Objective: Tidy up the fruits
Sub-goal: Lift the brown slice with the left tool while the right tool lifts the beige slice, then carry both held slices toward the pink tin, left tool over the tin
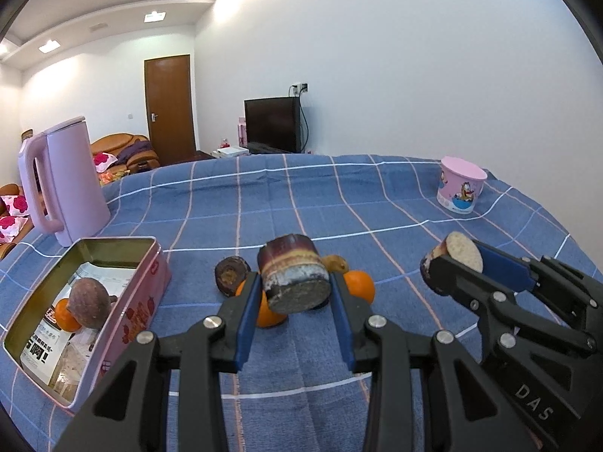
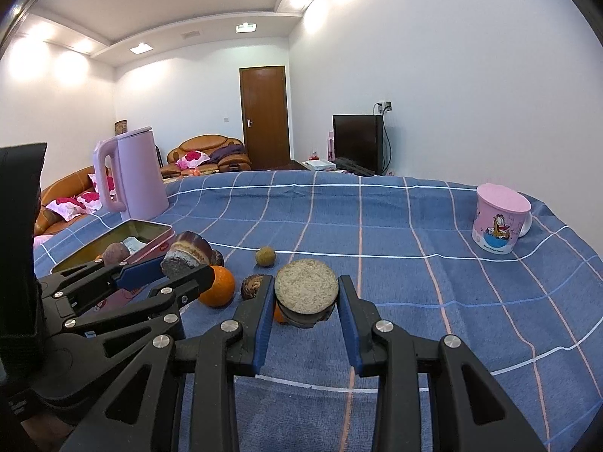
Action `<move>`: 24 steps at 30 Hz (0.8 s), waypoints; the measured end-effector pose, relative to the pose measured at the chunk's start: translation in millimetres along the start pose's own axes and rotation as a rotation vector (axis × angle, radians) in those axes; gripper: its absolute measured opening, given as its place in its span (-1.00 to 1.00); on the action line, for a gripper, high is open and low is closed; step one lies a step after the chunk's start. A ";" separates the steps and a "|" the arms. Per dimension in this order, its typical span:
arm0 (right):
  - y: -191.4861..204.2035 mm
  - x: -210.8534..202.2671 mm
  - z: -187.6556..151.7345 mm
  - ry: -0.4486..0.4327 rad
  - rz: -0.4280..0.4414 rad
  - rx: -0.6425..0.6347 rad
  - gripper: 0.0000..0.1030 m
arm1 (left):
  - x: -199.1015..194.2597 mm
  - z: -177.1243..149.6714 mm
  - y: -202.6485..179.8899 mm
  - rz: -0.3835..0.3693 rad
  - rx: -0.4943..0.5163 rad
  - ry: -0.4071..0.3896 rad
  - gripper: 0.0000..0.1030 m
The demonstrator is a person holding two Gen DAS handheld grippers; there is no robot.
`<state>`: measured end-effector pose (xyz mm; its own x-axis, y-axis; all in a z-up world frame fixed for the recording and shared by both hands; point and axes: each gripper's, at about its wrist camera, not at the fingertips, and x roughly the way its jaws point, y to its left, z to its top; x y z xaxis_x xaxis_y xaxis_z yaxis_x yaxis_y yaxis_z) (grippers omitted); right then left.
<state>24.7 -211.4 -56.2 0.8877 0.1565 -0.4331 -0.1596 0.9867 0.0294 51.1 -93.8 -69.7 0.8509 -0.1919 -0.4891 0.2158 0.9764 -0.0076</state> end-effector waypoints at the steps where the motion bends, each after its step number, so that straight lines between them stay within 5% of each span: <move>1: 0.2 -0.6 0.0 -0.003 0.000 0.000 -0.33 | -1.2 -0.2 0.2 0.001 0.000 -0.003 -0.26; 24: 3.8 -12.7 -1.4 -0.058 -0.004 -0.019 -0.33 | -11.6 1.2 0.3 0.022 0.009 -0.062 -0.26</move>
<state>12.2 -209.7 -51.8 0.9117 0.1548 -0.3806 -0.1633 0.9865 0.0102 41.9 -91.4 -63.0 0.8834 -0.1761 -0.4342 0.2003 0.9797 0.0102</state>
